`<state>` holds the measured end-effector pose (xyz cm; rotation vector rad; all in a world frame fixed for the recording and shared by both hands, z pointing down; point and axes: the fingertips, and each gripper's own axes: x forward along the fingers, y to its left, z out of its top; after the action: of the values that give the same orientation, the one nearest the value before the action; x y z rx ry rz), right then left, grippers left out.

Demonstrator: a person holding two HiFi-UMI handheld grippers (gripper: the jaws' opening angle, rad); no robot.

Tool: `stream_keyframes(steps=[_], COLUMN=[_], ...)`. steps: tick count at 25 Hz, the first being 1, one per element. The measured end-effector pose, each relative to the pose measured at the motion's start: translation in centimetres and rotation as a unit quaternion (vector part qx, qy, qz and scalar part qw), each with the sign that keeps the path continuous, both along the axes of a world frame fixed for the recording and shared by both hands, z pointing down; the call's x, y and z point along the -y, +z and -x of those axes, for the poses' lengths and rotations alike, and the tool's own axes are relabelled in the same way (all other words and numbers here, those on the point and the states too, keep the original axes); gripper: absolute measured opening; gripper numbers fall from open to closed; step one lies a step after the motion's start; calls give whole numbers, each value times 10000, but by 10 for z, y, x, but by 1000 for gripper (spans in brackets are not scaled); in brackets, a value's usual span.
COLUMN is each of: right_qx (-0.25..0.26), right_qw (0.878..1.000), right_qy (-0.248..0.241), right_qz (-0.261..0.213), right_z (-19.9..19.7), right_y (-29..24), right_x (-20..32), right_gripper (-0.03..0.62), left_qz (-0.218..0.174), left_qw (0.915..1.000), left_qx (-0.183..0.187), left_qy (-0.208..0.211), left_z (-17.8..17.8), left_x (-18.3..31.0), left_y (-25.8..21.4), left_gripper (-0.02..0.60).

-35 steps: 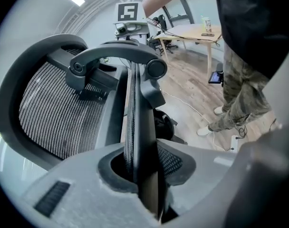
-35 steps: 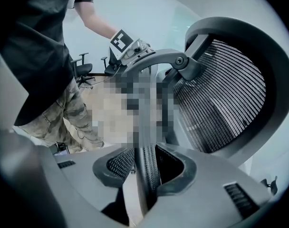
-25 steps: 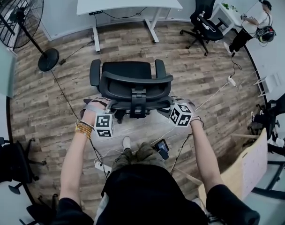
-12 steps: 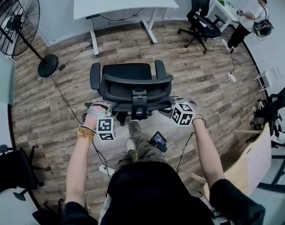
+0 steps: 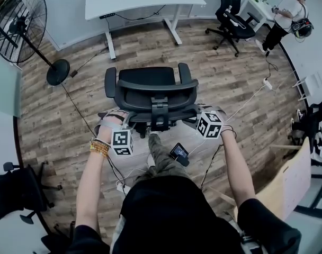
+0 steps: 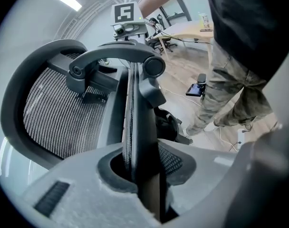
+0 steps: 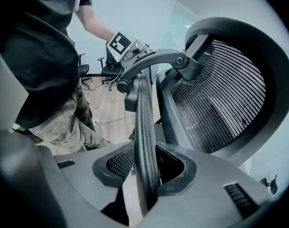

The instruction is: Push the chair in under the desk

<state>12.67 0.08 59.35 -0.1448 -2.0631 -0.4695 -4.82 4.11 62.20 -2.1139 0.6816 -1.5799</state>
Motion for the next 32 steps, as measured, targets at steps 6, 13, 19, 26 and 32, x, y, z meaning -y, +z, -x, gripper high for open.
stream_keyframes(steps=[6,13,19,26,32], right_qx=[-42,-38,-68,-125,-197], right_qw=[10000,10000,10000,9998,9995], right_qy=[-37,8,31,71,110], right_qz=[6,15,57,104,235], right_z=[15,35,41,56,67], right_y=[1,1,1,1,2], right_x=[22,46,58,77,95], right_gripper=[138,138,138,138,138], left_qz=[25,-39,-122,-86,-136], left_qw=[10000,10000,9999,9999,9998], left_qx=[15,43,48,23,41], left_qy=[-76,7,61,86,151], left_z=[15,35,41,56,67], left_x=[21,47,59,79,99], left_y=[2,1,0,1,-1], left_gripper=[109,109,107,107,106])
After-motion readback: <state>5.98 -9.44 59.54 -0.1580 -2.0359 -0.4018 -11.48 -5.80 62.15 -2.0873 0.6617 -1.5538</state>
